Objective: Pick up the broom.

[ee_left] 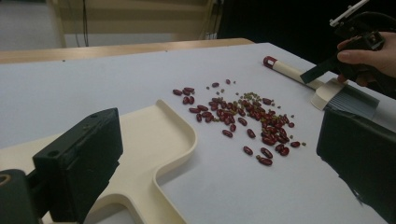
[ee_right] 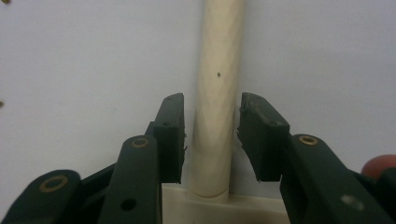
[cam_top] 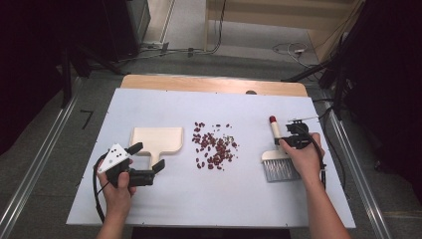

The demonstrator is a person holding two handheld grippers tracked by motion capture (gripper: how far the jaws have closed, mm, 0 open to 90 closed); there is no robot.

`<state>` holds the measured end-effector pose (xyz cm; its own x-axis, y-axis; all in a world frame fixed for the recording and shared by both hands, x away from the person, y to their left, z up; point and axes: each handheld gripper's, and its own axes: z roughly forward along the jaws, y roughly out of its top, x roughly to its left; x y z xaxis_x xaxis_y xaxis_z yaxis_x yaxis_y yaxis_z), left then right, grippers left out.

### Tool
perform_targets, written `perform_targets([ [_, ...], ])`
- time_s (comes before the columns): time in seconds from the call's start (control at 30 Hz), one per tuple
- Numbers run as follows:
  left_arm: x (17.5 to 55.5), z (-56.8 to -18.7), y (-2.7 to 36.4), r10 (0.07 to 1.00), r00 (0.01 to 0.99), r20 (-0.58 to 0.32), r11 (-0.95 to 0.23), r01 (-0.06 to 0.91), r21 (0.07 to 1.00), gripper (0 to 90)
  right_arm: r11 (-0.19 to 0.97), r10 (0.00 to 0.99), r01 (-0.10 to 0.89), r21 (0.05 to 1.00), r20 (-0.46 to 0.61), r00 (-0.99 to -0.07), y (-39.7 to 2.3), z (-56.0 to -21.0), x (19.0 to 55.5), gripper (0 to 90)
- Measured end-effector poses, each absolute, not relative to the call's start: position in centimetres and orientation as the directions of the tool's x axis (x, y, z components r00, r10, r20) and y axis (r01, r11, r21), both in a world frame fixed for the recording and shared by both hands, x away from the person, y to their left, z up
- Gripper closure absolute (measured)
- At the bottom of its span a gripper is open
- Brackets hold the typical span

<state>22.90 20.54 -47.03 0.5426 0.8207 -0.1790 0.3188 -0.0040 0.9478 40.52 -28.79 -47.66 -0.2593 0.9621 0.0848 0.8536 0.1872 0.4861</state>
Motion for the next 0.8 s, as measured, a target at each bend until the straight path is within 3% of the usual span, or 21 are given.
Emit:
perform_targets([
  [0.27, 22.9, -47.0, 20.4, 0.821, 0.543, -0.179, -0.007, 0.322, 0.947, 1.1, 0.217, 0.971, 0.860, 0.463, -0.011, -0.239, -27.4, -48.0, 40.4, 59.5],
  [0.43, 23.0, -47.0, 20.0, 0.825, 0.537, -0.178, -0.011, 0.330, 0.944, 1.1, 0.162, 0.981, 0.859, 0.486, 0.018, -0.195, -27.7, -48.2, 40.3, 68.8],
  [0.8, 23.2, -46.8, 19.7, 0.828, 0.534, -0.171, -0.018, 0.330, 0.944, 1.2, 0.143, 0.974, 0.822, 0.551, 0.067, -0.215, -28.5, -48.3, 39.7, 69.5],
])
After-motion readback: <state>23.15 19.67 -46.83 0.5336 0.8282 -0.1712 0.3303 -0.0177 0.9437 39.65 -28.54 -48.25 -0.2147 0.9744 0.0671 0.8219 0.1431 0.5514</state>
